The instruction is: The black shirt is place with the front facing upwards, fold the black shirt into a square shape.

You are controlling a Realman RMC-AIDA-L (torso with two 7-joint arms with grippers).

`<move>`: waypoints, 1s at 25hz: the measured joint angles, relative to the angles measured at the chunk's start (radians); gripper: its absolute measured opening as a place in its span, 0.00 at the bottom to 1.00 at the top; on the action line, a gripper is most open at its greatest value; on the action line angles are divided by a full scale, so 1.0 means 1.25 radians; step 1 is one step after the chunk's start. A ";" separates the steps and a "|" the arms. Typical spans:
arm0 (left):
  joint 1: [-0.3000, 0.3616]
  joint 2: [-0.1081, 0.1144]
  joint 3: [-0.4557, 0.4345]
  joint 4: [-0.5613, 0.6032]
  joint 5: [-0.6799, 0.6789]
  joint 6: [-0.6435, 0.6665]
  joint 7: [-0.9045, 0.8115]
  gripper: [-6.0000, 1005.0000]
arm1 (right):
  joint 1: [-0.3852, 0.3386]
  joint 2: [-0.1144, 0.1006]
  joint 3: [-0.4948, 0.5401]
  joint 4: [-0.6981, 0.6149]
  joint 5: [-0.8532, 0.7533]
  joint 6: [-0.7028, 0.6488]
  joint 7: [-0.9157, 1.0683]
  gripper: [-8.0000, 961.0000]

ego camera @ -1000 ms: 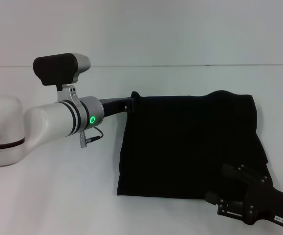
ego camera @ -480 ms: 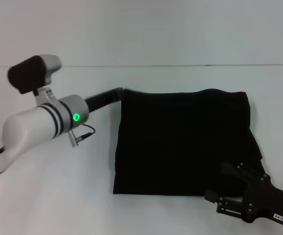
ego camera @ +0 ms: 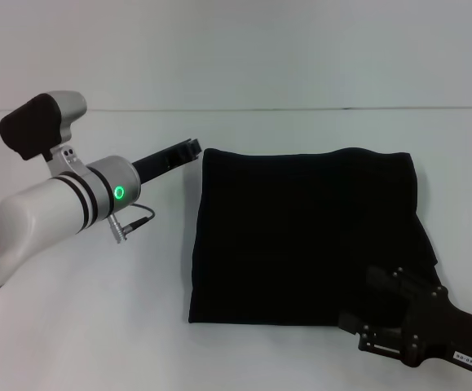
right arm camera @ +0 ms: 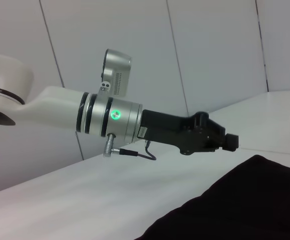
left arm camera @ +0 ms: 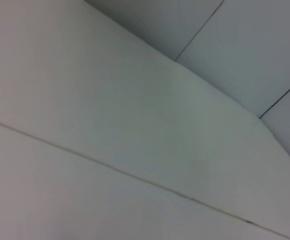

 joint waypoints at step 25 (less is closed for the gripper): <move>0.022 0.012 0.077 -0.003 0.010 0.057 -0.171 0.79 | 0.006 -0.001 -0.009 0.000 -0.002 0.001 0.018 0.98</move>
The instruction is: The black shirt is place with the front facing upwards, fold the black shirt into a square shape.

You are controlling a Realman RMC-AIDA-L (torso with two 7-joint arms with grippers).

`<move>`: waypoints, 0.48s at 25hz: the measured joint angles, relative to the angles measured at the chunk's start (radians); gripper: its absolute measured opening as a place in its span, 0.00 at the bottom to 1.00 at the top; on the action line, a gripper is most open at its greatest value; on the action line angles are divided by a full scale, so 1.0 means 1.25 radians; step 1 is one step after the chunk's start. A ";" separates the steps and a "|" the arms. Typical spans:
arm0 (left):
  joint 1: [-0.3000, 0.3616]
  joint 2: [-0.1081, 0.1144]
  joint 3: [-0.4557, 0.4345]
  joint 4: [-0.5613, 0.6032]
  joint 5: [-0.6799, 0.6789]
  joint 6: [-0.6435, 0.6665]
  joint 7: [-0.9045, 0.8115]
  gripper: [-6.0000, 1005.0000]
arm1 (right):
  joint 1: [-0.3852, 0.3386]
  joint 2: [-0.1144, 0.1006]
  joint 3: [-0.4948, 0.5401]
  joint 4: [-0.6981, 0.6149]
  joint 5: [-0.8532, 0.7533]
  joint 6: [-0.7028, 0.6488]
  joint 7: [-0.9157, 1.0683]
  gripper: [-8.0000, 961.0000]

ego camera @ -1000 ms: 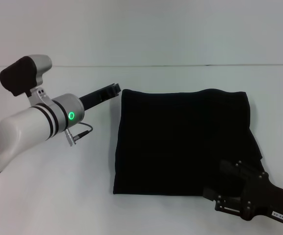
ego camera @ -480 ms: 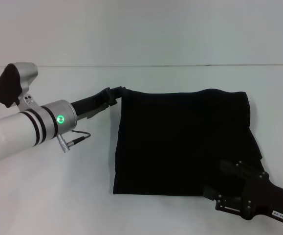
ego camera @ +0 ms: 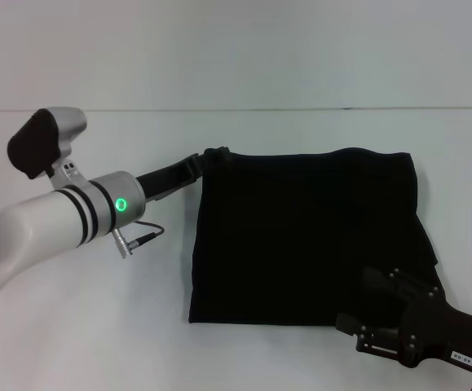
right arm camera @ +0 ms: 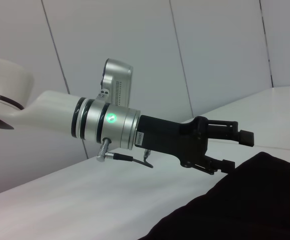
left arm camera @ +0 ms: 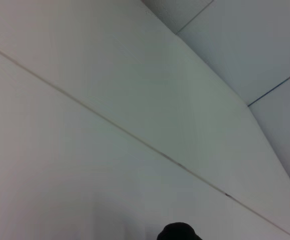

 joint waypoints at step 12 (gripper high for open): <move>-0.010 -0.009 0.040 -0.003 0.000 0.008 -0.009 0.90 | -0.002 0.000 -0.001 0.000 0.000 -0.003 0.000 0.98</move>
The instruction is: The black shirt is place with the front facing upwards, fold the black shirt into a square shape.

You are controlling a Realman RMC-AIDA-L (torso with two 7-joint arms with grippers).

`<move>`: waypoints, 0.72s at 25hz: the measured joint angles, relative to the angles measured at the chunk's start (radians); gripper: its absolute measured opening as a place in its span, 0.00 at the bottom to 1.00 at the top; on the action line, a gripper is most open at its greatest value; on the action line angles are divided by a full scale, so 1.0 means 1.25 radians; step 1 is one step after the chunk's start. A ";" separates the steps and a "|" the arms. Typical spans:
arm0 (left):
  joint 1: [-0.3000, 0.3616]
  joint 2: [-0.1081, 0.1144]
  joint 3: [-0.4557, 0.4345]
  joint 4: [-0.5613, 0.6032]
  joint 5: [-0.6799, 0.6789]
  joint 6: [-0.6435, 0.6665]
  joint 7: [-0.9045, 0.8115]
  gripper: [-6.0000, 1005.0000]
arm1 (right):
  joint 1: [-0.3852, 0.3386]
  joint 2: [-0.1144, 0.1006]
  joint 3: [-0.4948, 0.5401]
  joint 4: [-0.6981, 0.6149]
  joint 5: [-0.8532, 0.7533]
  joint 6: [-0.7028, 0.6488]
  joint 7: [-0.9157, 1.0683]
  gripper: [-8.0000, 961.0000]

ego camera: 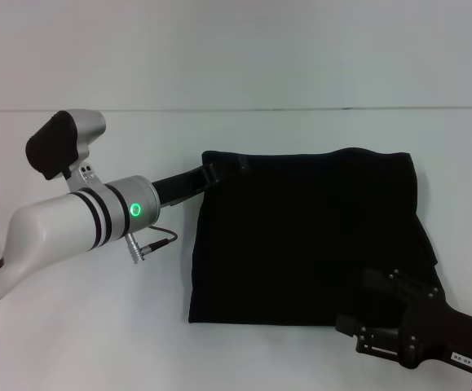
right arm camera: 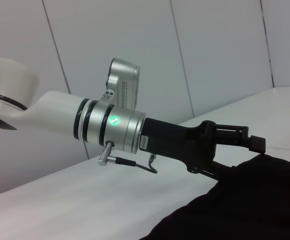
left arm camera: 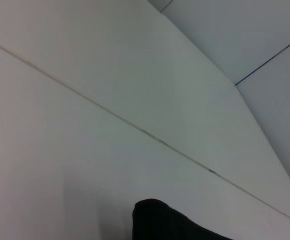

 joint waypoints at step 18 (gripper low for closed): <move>0.006 -0.001 -0.001 0.001 -0.008 -0.006 0.035 0.43 | -0.003 0.000 0.000 0.000 0.000 -0.011 0.000 0.98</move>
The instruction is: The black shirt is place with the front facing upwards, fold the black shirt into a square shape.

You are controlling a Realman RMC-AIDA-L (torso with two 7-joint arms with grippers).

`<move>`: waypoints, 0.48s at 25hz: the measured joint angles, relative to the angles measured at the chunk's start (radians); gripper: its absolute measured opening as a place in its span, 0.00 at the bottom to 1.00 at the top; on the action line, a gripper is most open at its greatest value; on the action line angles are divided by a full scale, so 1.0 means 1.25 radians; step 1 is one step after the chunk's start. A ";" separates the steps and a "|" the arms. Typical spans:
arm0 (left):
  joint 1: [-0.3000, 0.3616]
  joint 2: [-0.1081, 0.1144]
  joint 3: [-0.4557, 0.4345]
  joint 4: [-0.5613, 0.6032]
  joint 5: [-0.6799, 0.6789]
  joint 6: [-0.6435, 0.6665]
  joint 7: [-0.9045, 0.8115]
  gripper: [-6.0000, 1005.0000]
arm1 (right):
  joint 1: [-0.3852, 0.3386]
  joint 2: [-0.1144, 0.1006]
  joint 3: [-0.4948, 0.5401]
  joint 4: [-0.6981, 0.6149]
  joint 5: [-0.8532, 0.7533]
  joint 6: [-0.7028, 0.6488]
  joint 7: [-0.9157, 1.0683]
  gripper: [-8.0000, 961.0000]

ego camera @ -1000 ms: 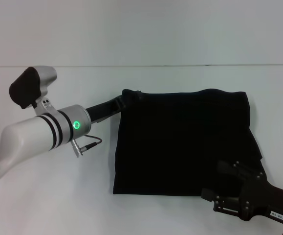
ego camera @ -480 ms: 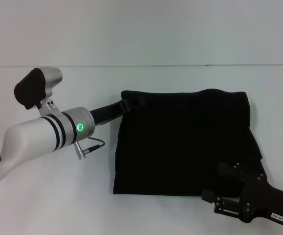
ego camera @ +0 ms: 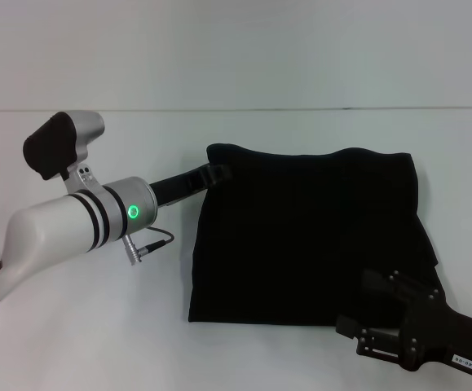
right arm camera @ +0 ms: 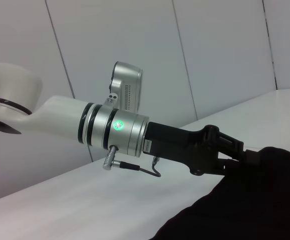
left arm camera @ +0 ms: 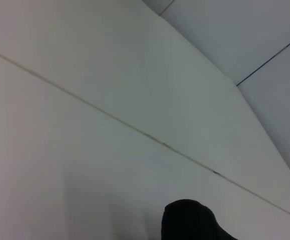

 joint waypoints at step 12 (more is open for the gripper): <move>-0.003 -0.004 -0.012 0.004 -0.008 -0.021 0.005 0.07 | 0.000 0.000 0.000 0.000 0.000 0.004 0.000 0.98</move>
